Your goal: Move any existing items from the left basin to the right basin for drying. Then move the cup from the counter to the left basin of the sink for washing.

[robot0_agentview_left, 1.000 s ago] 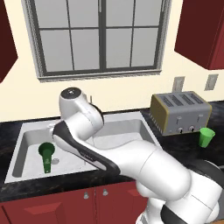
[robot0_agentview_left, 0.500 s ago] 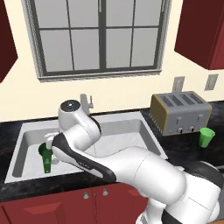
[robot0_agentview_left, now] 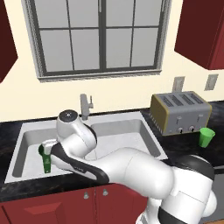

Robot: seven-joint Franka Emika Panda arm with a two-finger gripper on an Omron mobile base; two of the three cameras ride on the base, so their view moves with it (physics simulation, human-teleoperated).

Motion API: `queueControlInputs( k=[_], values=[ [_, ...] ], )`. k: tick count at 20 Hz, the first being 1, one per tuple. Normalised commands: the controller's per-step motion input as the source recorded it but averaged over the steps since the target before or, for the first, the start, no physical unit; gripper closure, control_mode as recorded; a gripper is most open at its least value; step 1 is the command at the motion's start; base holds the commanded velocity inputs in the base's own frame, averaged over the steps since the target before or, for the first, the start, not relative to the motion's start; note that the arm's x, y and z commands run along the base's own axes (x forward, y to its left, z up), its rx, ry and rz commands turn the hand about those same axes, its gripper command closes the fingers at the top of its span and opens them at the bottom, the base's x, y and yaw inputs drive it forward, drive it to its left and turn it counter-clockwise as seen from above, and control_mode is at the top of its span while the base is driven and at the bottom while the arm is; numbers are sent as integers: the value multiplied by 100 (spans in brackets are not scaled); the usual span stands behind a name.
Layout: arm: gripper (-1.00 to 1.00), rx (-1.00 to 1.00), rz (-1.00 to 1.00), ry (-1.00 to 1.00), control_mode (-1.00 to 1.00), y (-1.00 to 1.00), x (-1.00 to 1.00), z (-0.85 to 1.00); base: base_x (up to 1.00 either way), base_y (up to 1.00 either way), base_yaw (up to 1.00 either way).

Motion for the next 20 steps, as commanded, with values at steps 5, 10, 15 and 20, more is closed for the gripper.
queueControlInputs(
  k=[5,10,15,20],
  values=[
    [-100,0,0,7,-100,1,22,-12,0,0,0],
    [-100,0,0,5,-100,10,24,-23,0,0,0],
    [-100,0,0,1,-100,21,19,-32,0,0,0],
    [-100,0,0,0,-100,18,14,-29,0,0,0]
  ],
)
